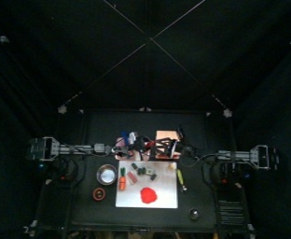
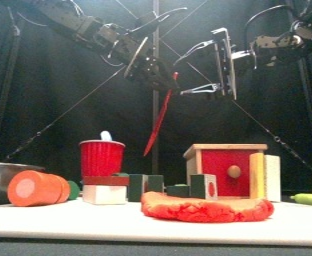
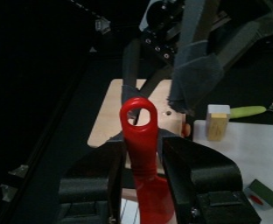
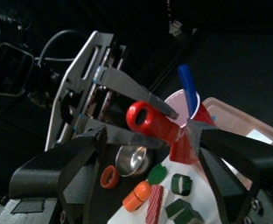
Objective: Reorient knife
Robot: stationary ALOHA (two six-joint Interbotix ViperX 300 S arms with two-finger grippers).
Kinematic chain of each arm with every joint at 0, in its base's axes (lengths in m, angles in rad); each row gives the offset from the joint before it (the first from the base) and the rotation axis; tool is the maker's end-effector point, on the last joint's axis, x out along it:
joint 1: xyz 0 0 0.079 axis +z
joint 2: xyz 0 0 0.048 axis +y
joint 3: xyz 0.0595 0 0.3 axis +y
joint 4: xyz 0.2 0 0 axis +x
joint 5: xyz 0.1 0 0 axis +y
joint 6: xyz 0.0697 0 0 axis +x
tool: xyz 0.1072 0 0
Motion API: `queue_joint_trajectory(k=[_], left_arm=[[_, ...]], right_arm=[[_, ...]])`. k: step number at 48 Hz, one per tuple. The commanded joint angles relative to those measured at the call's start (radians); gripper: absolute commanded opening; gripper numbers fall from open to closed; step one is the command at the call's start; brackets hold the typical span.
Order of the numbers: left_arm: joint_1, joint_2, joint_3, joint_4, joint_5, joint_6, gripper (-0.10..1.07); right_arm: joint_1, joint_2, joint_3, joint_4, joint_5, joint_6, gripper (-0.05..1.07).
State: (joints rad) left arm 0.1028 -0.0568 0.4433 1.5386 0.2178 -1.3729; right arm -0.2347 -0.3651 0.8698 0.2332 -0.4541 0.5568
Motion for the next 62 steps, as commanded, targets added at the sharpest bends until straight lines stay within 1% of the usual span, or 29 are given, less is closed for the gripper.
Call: queue_joint_trajectory(k=[1,7,19,31,43,48,53,62], left_arm=[[-0.003,-0.002,-0.034,0.005,-0.002,0.002,0.67],[-0.002,0.005,-0.038,0.006,0.000,0.002,0.67],[-0.002,0.020,-0.049,0.006,0.005,0.002,0.67],[-0.002,0.025,-0.052,0.006,0.005,0.002,0.67],[-0.002,0.021,-0.052,0.009,0.005,0.002,0.67],[-0.003,0.021,-0.051,0.017,0.005,0.002,0.67],[-0.005,0.018,-0.051,0.017,0.005,0.002,0.67],[-0.014,0.006,-0.044,0.031,0.006,0.000,0.67]], right_arm=[[-0.014,-0.006,-0.069,0.012,-0.008,-0.003,0.99],[-0.023,0.005,-0.075,0.020,-0.005,-0.003,0.96],[-0.023,0.038,-0.084,0.028,0.014,-0.002,0.82],[-0.025,0.037,-0.081,0.040,0.029,-0.002,0.64],[-0.025,0.035,-0.069,0.041,0.044,-0.002,0.42],[-0.023,0.032,-0.064,0.037,0.044,-0.003,0.35],[-0.021,0.026,-0.058,0.034,0.044,-0.003,0.31],[-0.017,0.011,-0.034,0.034,0.044,-0.003,0.31]])
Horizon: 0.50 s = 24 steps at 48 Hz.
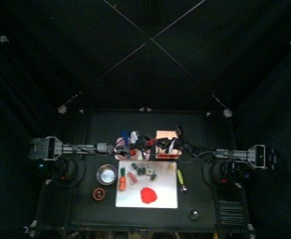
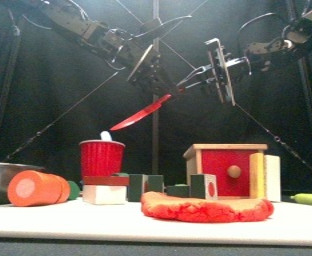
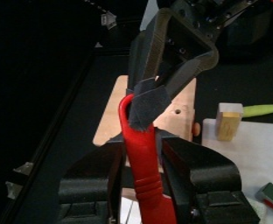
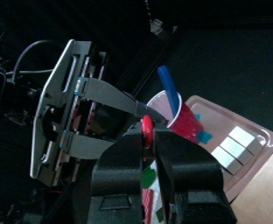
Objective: Reorient knife
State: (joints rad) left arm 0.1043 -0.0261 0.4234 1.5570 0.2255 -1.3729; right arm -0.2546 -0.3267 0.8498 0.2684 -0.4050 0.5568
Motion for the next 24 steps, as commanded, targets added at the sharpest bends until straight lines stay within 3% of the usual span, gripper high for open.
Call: queue_joint_trajectory(k=[1,24], left_arm=[[-0.017,-0.025,-0.025,0.012,-0.003,0.000,0.67],[-0.031,-0.029,-0.029,0.015,-0.002,-0.003,0.69]], right_arm=[[0.003,-0.029,-0.009,-0.003,-0.005,-0.003,0.31],[0.003,-0.052,0.017,-0.018,-0.005,-0.005,0.31]])
